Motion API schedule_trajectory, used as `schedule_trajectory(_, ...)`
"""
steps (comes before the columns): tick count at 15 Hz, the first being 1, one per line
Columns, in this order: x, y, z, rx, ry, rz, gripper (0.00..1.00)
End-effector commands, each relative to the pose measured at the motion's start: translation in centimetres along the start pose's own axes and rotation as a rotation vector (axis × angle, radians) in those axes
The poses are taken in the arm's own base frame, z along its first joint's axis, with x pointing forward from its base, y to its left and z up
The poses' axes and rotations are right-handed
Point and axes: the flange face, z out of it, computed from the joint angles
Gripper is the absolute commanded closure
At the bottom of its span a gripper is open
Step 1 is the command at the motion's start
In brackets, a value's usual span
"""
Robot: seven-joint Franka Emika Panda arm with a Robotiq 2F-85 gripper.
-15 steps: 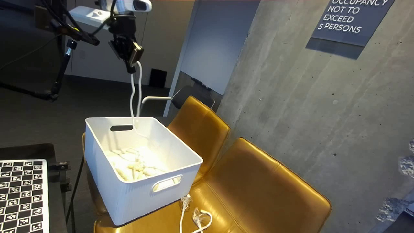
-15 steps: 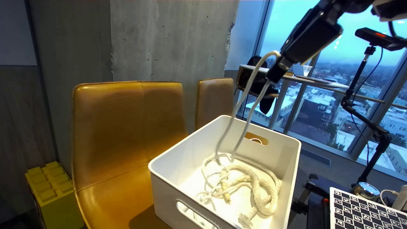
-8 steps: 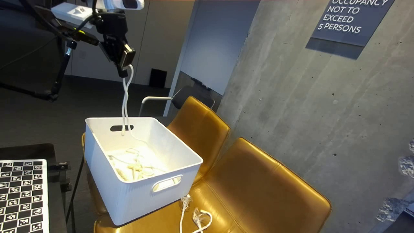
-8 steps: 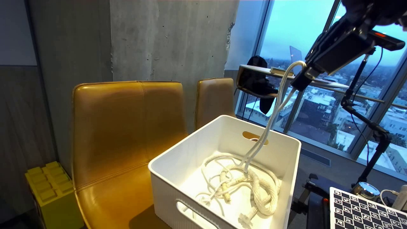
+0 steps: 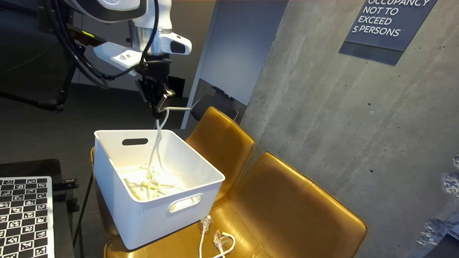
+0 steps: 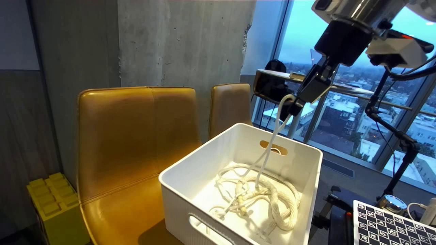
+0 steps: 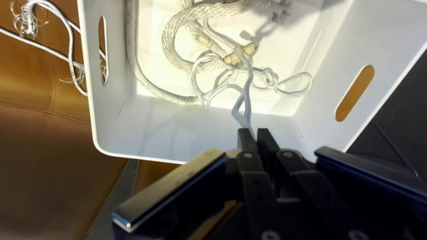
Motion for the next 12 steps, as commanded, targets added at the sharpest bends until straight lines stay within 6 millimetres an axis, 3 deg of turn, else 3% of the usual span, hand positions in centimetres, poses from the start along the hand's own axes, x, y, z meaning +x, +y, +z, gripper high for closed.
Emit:
schedule_trajectory(1,1.8,0.5,1.6,0.018,-0.015,-0.002,0.57)
schedule_trajectory(6,3.4,2.4,1.7,0.018,-0.018,0.029,0.21)
schedule_trajectory(9,3.9,6.5,1.7,0.002,-0.009,0.074,0.01)
schedule_trajectory(12,2.7,11.9,2.3,-0.018,-0.013,0.111,0.00)
